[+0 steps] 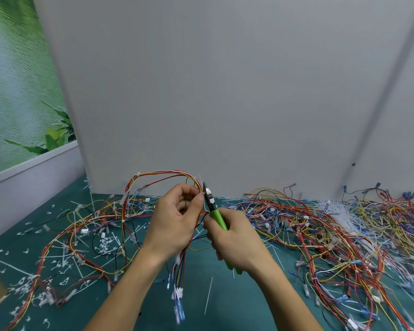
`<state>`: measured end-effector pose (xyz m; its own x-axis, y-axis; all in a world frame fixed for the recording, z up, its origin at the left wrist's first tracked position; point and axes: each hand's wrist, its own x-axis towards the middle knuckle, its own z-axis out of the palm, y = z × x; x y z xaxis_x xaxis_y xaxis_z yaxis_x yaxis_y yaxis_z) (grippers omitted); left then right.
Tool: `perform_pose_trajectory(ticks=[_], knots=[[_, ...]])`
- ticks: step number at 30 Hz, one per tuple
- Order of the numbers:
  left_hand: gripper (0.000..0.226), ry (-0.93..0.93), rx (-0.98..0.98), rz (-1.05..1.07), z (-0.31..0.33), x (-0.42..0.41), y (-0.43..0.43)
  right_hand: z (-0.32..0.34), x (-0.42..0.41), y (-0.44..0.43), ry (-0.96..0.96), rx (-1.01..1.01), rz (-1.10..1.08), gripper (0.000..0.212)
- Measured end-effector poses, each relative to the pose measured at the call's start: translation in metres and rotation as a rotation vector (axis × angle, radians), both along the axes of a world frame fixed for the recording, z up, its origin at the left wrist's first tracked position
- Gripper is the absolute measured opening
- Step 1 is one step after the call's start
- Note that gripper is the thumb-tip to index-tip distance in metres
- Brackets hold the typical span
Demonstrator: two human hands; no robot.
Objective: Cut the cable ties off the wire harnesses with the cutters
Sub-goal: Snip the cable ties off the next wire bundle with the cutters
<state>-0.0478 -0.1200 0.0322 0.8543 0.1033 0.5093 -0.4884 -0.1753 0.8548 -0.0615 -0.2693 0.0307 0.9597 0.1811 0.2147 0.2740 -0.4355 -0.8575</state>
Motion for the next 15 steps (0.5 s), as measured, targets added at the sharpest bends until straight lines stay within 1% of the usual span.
perform_pose_trajectory(ticks=[4, 6, 8, 10, 13, 15], knots=[[0.006, -0.012, -0.015, -0.012, 0.000, 0.000, 0.000, 0.002, 0.001, -0.002, 0.003, 0.051, -0.011, 0.036], [0.005, -0.006, -0.063, -0.032, 0.001, 0.001, 0.000, 0.003, 0.002, -0.004, 0.038, 0.137, -0.004, 0.036], [0.002, 0.012, -0.118, -0.055, 0.001, 0.002, 0.000, 0.005, 0.003, -0.009, 0.081, 0.242, -0.016, 0.031], [0.002, 0.021, -0.146, -0.064, 0.001, 0.003, 0.000, 0.010, 0.003, -0.015, 0.099, 0.304, -0.029, 0.027], [0.003, 0.017, -0.155, -0.071, 0.000, 0.003, -0.001, 0.014, 0.002, -0.021, 0.096, 0.297, -0.015, 0.026], [0.003, 0.013, -0.149, -0.074, 0.000, 0.003, -0.002, 0.015, 0.001, -0.022, 0.089, 0.215, 0.006, 0.027]])
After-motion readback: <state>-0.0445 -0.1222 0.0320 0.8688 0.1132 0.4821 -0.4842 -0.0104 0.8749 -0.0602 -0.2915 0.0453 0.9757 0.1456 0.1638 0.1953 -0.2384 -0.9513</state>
